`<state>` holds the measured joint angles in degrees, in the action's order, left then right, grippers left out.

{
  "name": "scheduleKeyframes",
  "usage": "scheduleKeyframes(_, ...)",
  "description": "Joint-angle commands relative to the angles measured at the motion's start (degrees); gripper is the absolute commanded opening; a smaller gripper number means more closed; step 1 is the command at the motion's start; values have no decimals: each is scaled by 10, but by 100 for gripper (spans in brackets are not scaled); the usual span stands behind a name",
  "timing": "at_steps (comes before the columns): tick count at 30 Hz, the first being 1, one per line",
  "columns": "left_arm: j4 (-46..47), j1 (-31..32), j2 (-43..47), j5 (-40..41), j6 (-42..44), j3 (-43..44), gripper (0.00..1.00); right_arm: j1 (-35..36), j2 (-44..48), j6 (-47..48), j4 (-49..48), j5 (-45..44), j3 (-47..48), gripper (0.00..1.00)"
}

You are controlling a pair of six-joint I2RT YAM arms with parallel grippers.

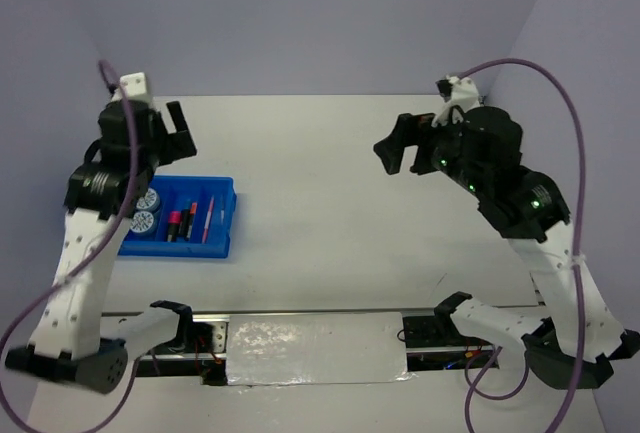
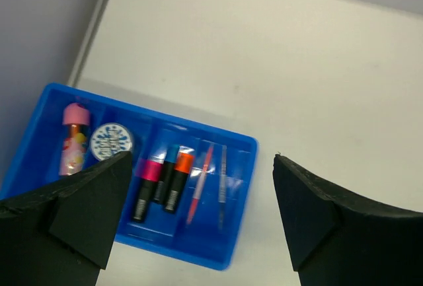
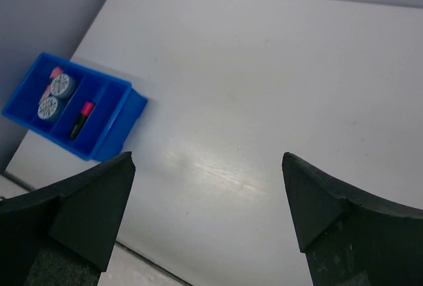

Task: Sort the stationery into containers
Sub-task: Reset both arms

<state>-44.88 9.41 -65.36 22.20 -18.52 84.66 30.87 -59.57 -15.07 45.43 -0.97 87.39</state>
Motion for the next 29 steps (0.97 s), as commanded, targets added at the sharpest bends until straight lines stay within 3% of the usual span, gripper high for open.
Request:
scheduleKeyframes(1,-32,-5,105,-93,-63,-23,99,0,40,12,104,-119,67,100)
scheduleKeyframes(6,-63,-5,208,-127,-80,-67,99,1,110,-13,168,-177,74,100)
scheduleKeyframes(15,-203,-5,370,-6,-68,-65,99,1,249,-44,278,-204,16,100)
scheduleKeyframes(22,-244,-5,404,49,-51,-51,99,1,308,-63,293,-212,-14,100)
scheduleKeyframes(29,-213,-4,413,77,-48,-54,99,1,309,-67,290,-217,-20,100)
